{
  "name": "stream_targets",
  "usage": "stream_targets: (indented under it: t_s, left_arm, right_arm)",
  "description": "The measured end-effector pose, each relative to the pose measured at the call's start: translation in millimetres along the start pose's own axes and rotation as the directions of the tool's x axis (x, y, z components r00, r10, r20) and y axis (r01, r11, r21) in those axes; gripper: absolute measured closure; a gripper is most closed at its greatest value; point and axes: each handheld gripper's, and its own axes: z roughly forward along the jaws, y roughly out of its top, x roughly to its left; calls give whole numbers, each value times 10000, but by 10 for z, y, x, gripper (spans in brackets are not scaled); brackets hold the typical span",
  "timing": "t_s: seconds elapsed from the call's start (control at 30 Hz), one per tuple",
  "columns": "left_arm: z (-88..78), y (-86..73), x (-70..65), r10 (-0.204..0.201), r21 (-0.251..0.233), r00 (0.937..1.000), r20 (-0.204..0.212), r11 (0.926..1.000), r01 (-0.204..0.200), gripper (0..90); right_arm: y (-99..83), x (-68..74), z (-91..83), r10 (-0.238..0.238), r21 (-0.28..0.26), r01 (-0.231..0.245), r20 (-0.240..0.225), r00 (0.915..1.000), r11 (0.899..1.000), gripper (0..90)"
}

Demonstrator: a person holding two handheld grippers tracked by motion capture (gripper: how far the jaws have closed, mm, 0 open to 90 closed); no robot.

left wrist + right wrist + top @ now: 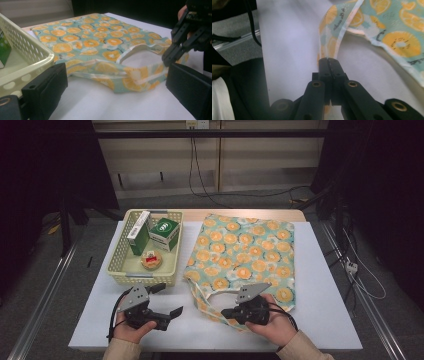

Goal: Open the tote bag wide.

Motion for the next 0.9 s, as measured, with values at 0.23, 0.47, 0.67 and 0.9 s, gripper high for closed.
stream_targets:
  t_s: [0.23, 0.47, 0.67, 0.9]
  left_arm:
    - [0, 3, -6, -14, -27, 10000, 24, 10000, 14, 37]
    - [7, 8, -6, 2, -21, 10000, 82, 10000, -2, 37]
    - [-1, 6, 5, -2, -51, 10000, 99, 10000, 2, 37]
    - [3, -1, 3, -74, -22, 9999, 137, 10000, 74, 37]
  right_arm:
    - [154, -227, -256, 449, -765, -432, 197, 9988, 9961, 900]
    - [220, -863, -368, 1254, -768, -1181, 979, 9873, 9900, 900]
    - [128, -1243, -275, 1892, -1001, -1781, 1144, 9753, 9789, 900]
    - [143, -1515, -244, 2207, -1426, -2013, 1370, 9657, 9691, 900]
